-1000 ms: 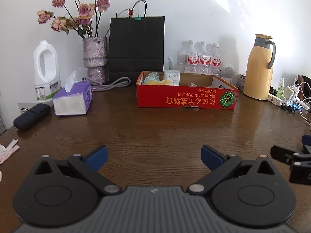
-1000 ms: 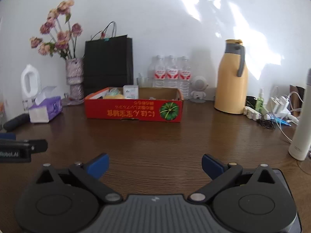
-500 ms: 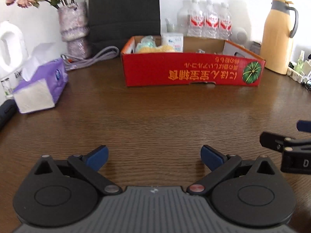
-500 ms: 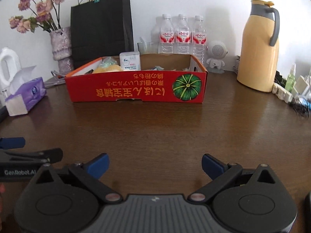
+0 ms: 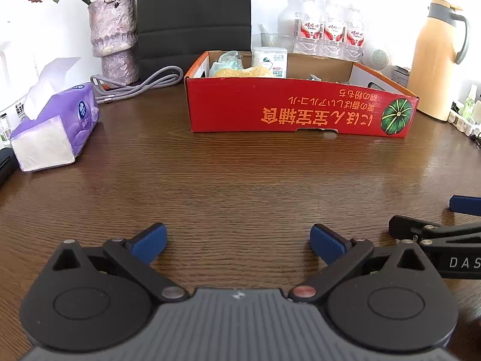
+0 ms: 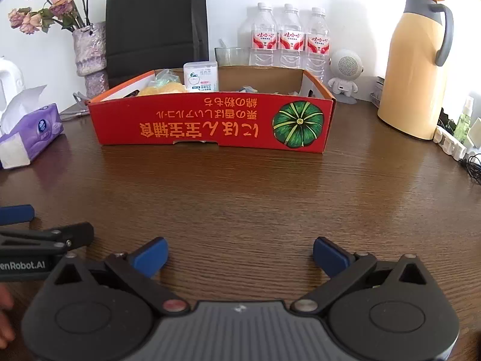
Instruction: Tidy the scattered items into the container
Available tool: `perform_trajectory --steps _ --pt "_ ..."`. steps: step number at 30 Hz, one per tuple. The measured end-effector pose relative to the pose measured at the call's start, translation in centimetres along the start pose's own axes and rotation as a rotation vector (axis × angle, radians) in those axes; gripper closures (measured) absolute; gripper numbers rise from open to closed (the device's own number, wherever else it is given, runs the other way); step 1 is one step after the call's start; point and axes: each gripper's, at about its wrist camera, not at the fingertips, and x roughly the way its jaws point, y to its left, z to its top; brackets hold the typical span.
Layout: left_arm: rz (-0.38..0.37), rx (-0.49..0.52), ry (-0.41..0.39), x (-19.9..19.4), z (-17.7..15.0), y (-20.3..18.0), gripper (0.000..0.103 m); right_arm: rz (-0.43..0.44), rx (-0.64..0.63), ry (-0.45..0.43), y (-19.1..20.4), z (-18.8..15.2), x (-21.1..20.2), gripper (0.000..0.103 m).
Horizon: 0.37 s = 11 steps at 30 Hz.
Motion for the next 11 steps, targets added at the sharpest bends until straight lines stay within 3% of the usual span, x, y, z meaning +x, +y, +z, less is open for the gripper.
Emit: perform_trajectory --steps 11 --pt "-0.008 0.008 0.0 0.03 0.05 -0.66 0.0 -0.011 0.006 0.0 0.26 -0.1 0.01 0.0"
